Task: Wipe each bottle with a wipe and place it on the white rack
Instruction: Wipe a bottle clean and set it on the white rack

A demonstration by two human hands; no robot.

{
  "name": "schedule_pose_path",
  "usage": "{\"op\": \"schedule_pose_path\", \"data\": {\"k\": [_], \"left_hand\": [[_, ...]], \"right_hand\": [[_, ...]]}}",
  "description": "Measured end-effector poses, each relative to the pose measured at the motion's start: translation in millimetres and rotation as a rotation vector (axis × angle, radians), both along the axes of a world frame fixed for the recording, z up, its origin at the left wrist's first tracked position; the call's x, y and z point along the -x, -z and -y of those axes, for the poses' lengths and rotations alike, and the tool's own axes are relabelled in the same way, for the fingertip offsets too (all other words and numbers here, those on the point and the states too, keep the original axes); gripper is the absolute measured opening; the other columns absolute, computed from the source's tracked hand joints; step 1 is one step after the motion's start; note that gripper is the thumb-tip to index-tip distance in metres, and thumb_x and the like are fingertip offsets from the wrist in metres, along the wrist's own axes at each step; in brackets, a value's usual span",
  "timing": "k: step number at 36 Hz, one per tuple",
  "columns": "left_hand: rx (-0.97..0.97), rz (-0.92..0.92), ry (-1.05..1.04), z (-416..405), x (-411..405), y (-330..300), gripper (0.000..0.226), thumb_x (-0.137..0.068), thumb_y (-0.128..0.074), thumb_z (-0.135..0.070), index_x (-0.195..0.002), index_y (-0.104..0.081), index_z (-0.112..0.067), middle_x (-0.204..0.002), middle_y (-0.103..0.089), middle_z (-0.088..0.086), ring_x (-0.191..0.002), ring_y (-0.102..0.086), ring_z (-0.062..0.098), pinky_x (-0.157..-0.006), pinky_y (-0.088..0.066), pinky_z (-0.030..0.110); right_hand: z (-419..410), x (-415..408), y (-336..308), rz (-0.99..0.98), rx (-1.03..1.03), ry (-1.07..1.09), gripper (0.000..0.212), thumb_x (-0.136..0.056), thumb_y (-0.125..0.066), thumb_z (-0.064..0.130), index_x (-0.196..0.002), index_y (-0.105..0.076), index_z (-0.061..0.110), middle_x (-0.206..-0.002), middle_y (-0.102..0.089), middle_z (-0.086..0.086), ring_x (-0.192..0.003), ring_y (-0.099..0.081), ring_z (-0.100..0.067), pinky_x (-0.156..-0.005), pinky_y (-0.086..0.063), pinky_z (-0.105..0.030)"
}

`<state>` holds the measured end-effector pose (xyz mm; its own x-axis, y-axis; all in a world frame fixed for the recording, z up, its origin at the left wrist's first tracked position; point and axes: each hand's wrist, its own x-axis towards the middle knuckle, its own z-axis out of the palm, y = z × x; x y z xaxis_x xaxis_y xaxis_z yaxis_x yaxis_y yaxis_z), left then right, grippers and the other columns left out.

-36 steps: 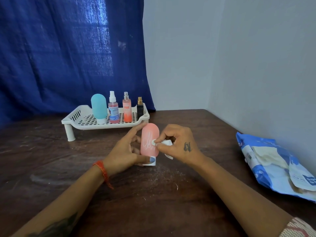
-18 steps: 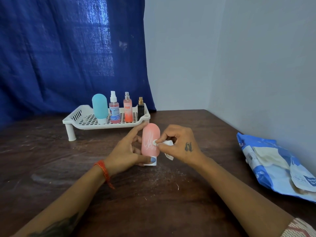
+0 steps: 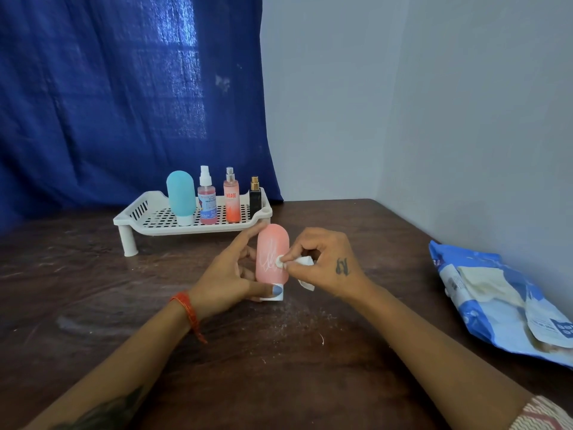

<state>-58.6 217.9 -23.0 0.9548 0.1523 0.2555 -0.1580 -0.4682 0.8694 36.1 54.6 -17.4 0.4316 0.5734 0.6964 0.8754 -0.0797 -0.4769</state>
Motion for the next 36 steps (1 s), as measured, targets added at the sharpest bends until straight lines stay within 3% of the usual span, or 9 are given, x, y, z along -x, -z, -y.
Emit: {"op": "schedule_pose_path", "data": {"k": [8,15,22,30,36], "left_hand": [[0.002,-0.016,0.004,-0.9,0.7,-0.4,0.103,-0.066,-0.082,-0.009,-0.138,-0.022,-0.051,-0.118,-0.052,0.004,-0.087,-0.067,0.025,-0.077,-0.059,0.035],[0.009,-0.004,0.004,-0.6,0.0,0.5,0.099,-0.066,-0.083,-0.008,-0.129,-0.023,-0.057,-0.115,-0.055,0.004,-0.085,-0.068,0.026,-0.076,-0.059,0.036],[-0.011,-0.009,0.000,-0.3,0.5,-0.1,0.100,-0.066,-0.083,-0.010,-0.134,-0.022,-0.054,-0.118,-0.052,0.003,-0.089,-0.065,0.026,-0.078,-0.058,0.036],[0.018,-0.015,0.002,-1.6,0.6,0.8,0.100,-0.065,-0.083,-0.010,-0.133,-0.023,-0.053,-0.119,-0.053,0.006,-0.085,-0.068,0.028,-0.076,-0.059,0.036],[0.006,-0.014,0.003,1.0,1.6,-2.4,0.099,-0.066,-0.082,-0.009,-0.132,-0.023,-0.052,-0.117,-0.053,0.005,-0.088,-0.066,0.029,-0.079,-0.058,0.037]], "right_hand": [[-0.2,-2.4,1.3,0.043,-0.041,0.102,0.003,-0.073,-0.074,0.016,-0.076,-0.075,0.016,-0.073,-0.060,0.016,-0.073,-0.058,0.000,-0.062,-0.045,-0.008],[-1.8,1.8,-0.9,0.003,0.014,0.029,0.009,-0.074,-0.076,0.014,-0.083,-0.076,0.015,-0.083,-0.062,0.017,-0.080,-0.060,-0.003,-0.067,-0.047,-0.008],[0.6,-1.2,0.2,-0.029,0.076,0.032,0.006,-0.069,-0.077,0.017,-0.073,-0.073,0.015,-0.074,-0.056,0.024,-0.075,-0.057,0.002,-0.063,-0.043,-0.004],[-0.6,1.5,-0.9,0.016,-0.023,0.047,0.006,-0.074,-0.075,0.013,-0.079,-0.075,0.014,-0.079,-0.062,0.013,-0.076,-0.059,-0.003,-0.065,-0.045,-0.008],[0.8,3.9,-3.2,-0.064,0.092,-0.028,0.006,-0.069,-0.078,0.012,-0.074,-0.075,0.014,-0.076,-0.058,0.022,-0.076,-0.058,-0.003,-0.062,-0.046,-0.009]]}}
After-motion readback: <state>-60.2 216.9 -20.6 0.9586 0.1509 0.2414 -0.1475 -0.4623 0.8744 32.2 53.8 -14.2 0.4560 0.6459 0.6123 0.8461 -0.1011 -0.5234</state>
